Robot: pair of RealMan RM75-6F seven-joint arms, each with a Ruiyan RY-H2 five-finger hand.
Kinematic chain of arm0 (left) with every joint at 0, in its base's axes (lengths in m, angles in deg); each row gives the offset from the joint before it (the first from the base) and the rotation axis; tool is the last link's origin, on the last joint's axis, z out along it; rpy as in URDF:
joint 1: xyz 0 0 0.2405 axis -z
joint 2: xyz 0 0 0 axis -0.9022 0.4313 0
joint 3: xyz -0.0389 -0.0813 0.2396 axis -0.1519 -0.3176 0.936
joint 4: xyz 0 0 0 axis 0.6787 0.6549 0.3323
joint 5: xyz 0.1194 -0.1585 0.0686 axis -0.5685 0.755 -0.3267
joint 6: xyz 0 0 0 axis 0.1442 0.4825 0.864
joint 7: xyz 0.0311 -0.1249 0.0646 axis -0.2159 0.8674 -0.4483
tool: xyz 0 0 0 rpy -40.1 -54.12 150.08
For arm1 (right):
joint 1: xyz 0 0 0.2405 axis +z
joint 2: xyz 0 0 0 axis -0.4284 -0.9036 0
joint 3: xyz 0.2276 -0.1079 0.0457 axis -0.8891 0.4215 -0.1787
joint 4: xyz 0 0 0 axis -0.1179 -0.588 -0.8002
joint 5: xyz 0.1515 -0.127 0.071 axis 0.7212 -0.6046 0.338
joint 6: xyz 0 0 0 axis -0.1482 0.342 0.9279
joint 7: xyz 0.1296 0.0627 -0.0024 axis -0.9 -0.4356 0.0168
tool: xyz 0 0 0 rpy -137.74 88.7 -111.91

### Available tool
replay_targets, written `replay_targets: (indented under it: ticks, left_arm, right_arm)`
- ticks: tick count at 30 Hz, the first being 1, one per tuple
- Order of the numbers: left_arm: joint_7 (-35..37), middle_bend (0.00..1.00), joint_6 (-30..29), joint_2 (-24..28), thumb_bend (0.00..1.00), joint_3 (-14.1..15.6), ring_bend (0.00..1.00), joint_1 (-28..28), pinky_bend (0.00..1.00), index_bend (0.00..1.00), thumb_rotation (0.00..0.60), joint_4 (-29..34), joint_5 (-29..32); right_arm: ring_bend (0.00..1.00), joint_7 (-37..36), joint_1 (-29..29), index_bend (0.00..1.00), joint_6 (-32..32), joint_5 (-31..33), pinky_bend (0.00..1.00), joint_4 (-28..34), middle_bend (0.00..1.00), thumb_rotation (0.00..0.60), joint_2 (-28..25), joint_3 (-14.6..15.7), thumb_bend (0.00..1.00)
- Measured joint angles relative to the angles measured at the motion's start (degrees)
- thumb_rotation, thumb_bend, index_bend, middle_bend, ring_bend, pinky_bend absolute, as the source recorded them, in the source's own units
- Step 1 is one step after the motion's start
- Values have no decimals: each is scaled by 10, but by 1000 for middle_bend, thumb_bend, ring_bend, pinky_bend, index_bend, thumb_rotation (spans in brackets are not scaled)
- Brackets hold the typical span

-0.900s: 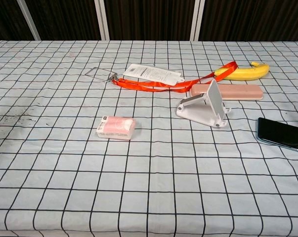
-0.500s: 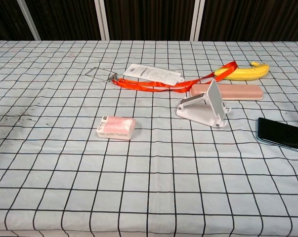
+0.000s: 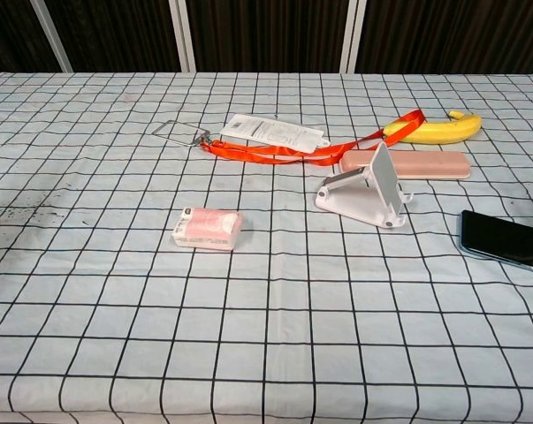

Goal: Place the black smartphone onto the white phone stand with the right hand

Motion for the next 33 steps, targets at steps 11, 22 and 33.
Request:
replay_targets:
  ticks: [11, 22, 33]
  left_arm:
    - [17, 0, -3, 1, 0, -4, 0, 0, 0, 0, 600, -5, 0]
    - [26, 0, 0, 3, 0, -3, 0, 3, 0, 0, 600, -6, -4]
    - [27, 0, 10, 4, 0, -1, 0, 7, 0, 0, 600, -4, -3]
  right_arm:
    - [80, 69, 26, 84, -52, 72, 159, 138, 118, 600, -14, -17, 102]
    - [80, 224, 99, 93, -91, 221, 159, 171, 135, 600, 86, -63, 101]
    - [80, 292, 155, 130, -99, 338, 158, 123, 162, 600, 179, -93, 102]
